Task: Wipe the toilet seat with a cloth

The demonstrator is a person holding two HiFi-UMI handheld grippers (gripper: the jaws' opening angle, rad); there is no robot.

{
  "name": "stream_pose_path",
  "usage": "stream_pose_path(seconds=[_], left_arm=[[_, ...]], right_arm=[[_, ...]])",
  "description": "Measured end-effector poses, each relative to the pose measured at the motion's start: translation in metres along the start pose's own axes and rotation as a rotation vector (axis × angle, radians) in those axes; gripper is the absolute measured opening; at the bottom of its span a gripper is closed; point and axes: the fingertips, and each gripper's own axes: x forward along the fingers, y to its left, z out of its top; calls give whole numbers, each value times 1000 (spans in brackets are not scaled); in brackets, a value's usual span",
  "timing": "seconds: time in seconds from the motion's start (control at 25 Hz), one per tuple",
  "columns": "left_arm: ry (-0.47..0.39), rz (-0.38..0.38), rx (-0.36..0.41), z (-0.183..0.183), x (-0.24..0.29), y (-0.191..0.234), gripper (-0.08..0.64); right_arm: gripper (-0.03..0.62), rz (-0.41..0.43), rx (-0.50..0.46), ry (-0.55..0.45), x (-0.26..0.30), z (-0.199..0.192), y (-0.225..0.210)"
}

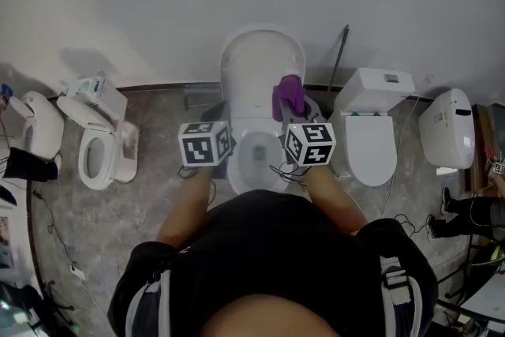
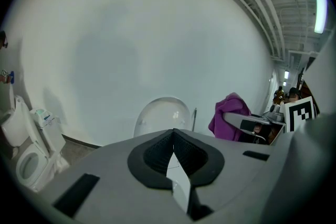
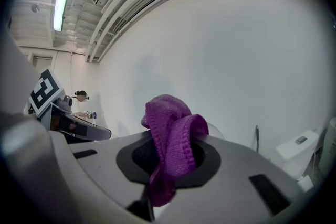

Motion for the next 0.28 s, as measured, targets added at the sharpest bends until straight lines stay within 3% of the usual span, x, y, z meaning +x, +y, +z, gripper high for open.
stream_pose_path(seconds=[0.28], left_arm=[[1, -2, 3, 2, -4, 3, 8]], right_arm=[[54, 2, 2, 4, 2, 1, 6]])
